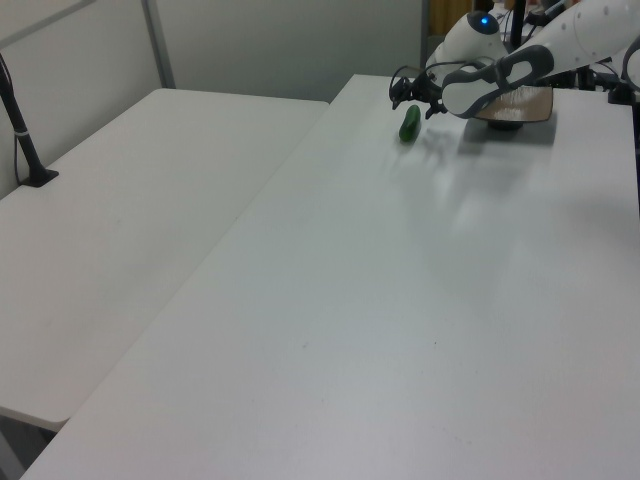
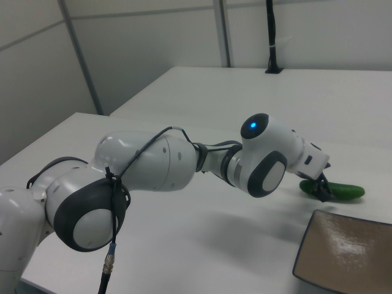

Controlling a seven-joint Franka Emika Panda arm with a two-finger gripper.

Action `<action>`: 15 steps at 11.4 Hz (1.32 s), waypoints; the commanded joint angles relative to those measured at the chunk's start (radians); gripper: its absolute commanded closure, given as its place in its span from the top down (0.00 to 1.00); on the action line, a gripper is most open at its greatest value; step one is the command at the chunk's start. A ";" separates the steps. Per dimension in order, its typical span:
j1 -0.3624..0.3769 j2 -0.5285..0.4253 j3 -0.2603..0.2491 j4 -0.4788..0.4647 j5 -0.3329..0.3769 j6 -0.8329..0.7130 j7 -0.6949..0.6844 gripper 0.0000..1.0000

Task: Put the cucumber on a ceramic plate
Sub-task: 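Close the gripper around the middle of the cucumber, then lift the cucumber and carry it onto the brown ceramic plate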

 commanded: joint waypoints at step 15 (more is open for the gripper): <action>-0.002 -0.057 -0.011 -0.004 -0.135 0.002 0.016 0.42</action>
